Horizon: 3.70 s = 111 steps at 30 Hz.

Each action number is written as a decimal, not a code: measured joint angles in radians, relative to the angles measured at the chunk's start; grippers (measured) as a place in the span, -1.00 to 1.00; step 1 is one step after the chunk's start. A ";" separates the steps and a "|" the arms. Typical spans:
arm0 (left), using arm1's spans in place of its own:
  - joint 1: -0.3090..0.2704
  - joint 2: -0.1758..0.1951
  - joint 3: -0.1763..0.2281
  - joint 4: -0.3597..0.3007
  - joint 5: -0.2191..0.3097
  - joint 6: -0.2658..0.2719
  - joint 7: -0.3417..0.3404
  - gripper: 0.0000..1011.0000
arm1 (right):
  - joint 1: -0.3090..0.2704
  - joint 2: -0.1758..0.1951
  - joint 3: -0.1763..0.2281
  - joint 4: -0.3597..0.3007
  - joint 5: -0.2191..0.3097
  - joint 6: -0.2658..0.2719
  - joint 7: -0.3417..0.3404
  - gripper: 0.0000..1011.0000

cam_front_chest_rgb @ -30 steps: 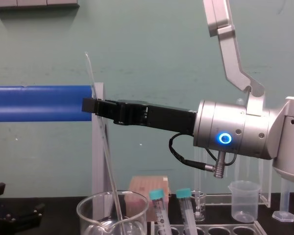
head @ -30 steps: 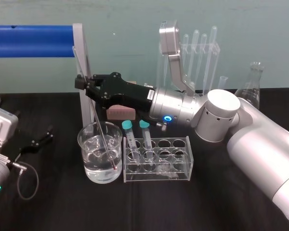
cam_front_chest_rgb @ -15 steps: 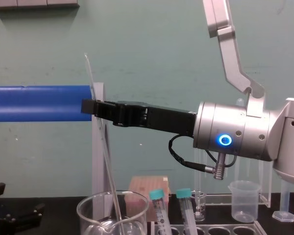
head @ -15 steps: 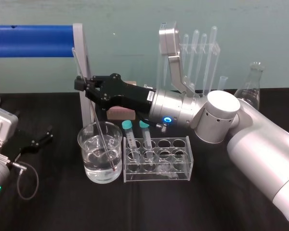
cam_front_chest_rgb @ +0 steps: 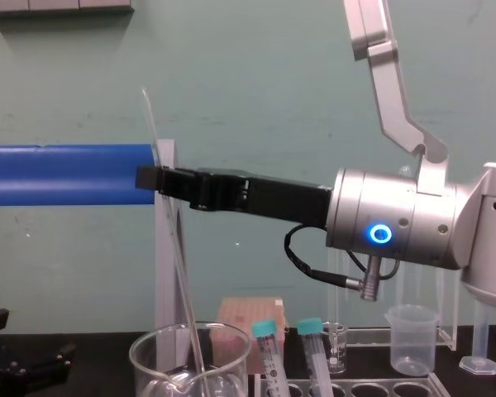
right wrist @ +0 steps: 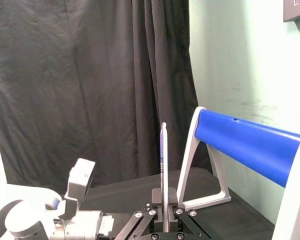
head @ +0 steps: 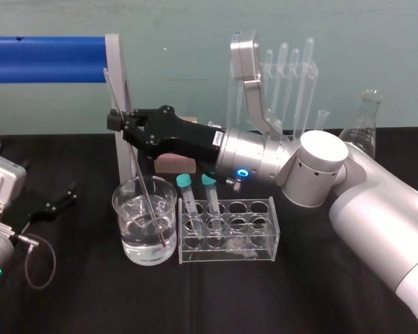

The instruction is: Hold the thermometer with one hand and immerse one end into the beaker, then reinsert it into the test tube rack.

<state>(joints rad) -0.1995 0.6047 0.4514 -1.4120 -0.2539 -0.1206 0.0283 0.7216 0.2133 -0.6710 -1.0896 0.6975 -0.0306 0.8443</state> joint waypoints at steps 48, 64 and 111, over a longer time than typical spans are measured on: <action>0.000 0.000 0.000 0.000 0.000 0.000 0.000 0.99 | -0.217 0.296 0.179 -0.411 0.052 -0.019 -0.189 -0.88; 0.000 0.000 0.000 0.000 0.000 0.000 0.000 0.99 | -0.252 0.302 0.159 -0.389 0.026 0.001 -0.169 -0.88; 0.000 0.000 0.000 0.000 0.000 0.000 0.000 0.99 | -0.235 0.263 0.127 -0.285 -0.060 -0.042 -0.123 -0.27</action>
<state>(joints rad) -0.1995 0.6047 0.4513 -1.4120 -0.2538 -0.1205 0.0283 0.4869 0.4762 -0.5436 -1.3742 0.6379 -0.0724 0.7213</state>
